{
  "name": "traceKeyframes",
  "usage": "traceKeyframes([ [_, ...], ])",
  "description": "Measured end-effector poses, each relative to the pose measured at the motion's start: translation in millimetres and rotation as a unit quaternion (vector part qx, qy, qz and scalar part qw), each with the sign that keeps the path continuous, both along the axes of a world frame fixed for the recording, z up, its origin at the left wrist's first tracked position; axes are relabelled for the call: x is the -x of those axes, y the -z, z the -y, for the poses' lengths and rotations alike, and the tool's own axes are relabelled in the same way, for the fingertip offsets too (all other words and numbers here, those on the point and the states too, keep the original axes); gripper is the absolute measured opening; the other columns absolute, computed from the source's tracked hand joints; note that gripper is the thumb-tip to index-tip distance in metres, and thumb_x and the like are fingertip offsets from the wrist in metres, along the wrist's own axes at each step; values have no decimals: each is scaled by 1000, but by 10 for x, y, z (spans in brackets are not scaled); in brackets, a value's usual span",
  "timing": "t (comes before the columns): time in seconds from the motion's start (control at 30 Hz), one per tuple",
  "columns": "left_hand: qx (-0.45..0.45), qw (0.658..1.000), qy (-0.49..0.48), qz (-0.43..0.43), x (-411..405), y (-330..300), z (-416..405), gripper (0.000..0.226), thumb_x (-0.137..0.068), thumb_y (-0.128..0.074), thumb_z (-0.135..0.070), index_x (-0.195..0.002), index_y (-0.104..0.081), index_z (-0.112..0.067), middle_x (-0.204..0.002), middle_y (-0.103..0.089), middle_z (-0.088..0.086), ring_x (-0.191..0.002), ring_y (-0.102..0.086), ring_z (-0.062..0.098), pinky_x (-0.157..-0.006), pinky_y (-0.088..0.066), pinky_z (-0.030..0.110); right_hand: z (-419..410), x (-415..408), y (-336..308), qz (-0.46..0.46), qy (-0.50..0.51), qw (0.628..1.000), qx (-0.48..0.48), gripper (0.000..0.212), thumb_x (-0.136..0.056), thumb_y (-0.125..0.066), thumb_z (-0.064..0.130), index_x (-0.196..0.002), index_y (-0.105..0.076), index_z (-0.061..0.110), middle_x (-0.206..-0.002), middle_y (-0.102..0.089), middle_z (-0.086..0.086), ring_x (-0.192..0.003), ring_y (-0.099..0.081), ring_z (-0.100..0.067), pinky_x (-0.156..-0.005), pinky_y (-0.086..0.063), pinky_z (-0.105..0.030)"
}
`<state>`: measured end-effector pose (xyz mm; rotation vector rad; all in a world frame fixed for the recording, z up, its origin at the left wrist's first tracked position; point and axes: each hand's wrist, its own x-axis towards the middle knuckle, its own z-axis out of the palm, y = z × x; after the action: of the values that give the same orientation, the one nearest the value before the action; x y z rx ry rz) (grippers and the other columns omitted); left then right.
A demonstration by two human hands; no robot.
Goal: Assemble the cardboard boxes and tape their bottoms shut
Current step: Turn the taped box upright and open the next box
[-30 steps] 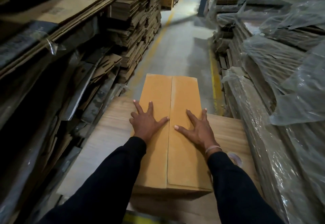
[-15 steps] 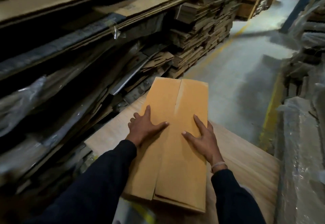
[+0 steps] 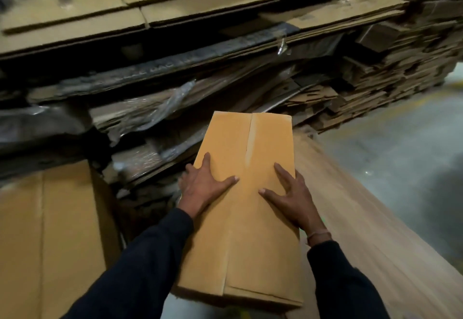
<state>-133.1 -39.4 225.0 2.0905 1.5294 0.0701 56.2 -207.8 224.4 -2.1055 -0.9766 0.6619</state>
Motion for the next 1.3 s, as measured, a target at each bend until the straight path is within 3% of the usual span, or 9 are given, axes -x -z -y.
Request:
traceKeyframes([
  [0.17,10,999,-33,-10,912,-23,-62,115,-74,-59,-92,-163,-11,-38,-151,-37,20,-138,-40,45,-115,-34,56,-192,791,-82,-3,-42,999,6,91,-85,-84,51,-162,-38,39,-166,-29,-8,-149,-40,-29,-118,-37,-40],
  [0.43,37,999,-36,16,2025,-151,57,103,-85,-65,-76,-165,-12,-39,-159,-32,19,-142,-40,45,-116,-41,58,-155,1695,-223,-2,-79,997,10,88,-91,-78,49,-165,-33,37,-164,-30,-7,-147,-38,-31,-116,-38,-45],
  [0.67,6,998,-29,59,2790,-380,200,96,-77,-62,-83,-154,-31,-34,-147,-49,15,-129,-53,37,-104,-52,56,-150,2110,-445,-16,-122,992,-14,82,-94,-77,44,-164,-34,39,-162,-33,-3,-144,-39,-27,-115,-38,-46],
  [0.87,-37,994,-74,72,3271,-524,388,98,-89,-66,-72,-164,-19,-30,-149,-43,18,-132,-49,39,-108,-48,53,-296,2520,-577,-43,-151,987,-29,79,-93,-78,41,-161,-37,44,-160,-32,4,-139,-39,-22,-113,-43,-48],
  [1.03,-60,990,-106,69,3639,-645,424,97,-88,-65,-73,-162,-23,-27,-143,-47,19,-127,-52,40,-104,-50,53,-484,2773,-687,-32,-181,983,-17,80,-89,-80,50,-157,-39,53,-159,-35,4,-143,-42,-27,-117,-43,-60],
  [1.3,-90,979,-166,78,4143,-798,320,99,-87,-67,-73,-162,-23,-27,-149,-44,20,-133,-49,42,-108,-48,56,-828,3238,-843,-26,-232,971,-46,79,-89,-82,44,-158,-42,47,-156,-38,3,-138,-43,-19,-118,-41,-48],
])
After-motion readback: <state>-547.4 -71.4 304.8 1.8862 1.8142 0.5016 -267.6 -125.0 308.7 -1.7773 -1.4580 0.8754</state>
